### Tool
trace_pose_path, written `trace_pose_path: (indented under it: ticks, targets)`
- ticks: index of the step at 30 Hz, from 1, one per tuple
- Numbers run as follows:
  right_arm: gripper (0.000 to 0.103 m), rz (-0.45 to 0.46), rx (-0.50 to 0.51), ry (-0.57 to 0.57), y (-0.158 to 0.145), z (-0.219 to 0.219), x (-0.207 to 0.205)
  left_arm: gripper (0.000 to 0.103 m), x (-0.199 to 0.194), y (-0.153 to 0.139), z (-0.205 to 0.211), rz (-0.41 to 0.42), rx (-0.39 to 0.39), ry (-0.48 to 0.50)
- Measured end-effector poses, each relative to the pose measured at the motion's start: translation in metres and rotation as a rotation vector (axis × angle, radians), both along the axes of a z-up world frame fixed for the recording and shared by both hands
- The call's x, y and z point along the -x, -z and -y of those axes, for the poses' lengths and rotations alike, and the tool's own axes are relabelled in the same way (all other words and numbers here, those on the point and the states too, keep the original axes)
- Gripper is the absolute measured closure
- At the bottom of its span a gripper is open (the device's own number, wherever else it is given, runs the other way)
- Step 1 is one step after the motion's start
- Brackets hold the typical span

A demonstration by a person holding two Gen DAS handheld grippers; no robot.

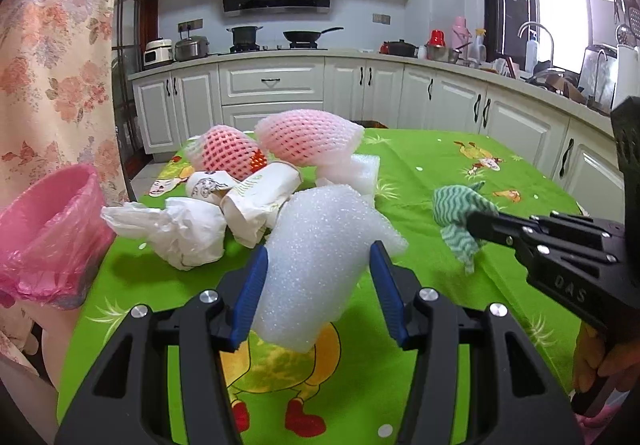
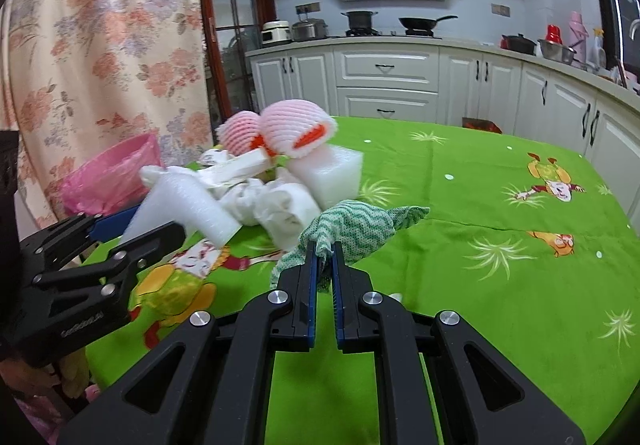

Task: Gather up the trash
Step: 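Carry both items over the pink bin and open both tools to drop them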

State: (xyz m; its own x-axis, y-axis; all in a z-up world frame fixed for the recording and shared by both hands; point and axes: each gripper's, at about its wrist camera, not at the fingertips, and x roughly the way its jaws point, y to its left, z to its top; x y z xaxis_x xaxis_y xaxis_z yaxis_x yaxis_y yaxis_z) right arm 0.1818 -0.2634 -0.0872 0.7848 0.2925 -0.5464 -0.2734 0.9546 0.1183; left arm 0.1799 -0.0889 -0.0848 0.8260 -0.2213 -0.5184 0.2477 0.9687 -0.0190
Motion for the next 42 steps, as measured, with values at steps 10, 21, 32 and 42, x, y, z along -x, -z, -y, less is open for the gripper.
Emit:
trace_pose_path:
  ticks: [10,21,32,42]
  targets:
    - [0.094,0.050,0.012,-0.080,-0.017,-0.027,0.024,0.052,0.023,-0.013,-0.024,0.043,0.036,-0.057]
    - [0.094,0.084,0.042,-0.215,-0.030,-0.072,0.023,0.052,0.039,-0.026,-0.071,0.081,0.058,-0.159]
    - [0.094,0.143,0.033,-0.367,-0.054,-0.140,-0.008,0.052,0.033,-0.051,-0.148,0.136,0.049,-0.337]
    - [0.094,0.198,0.026,-0.516,-0.073,-0.213,-0.041,0.052,0.014,-0.069,-0.216,0.167,0.027,-0.467]
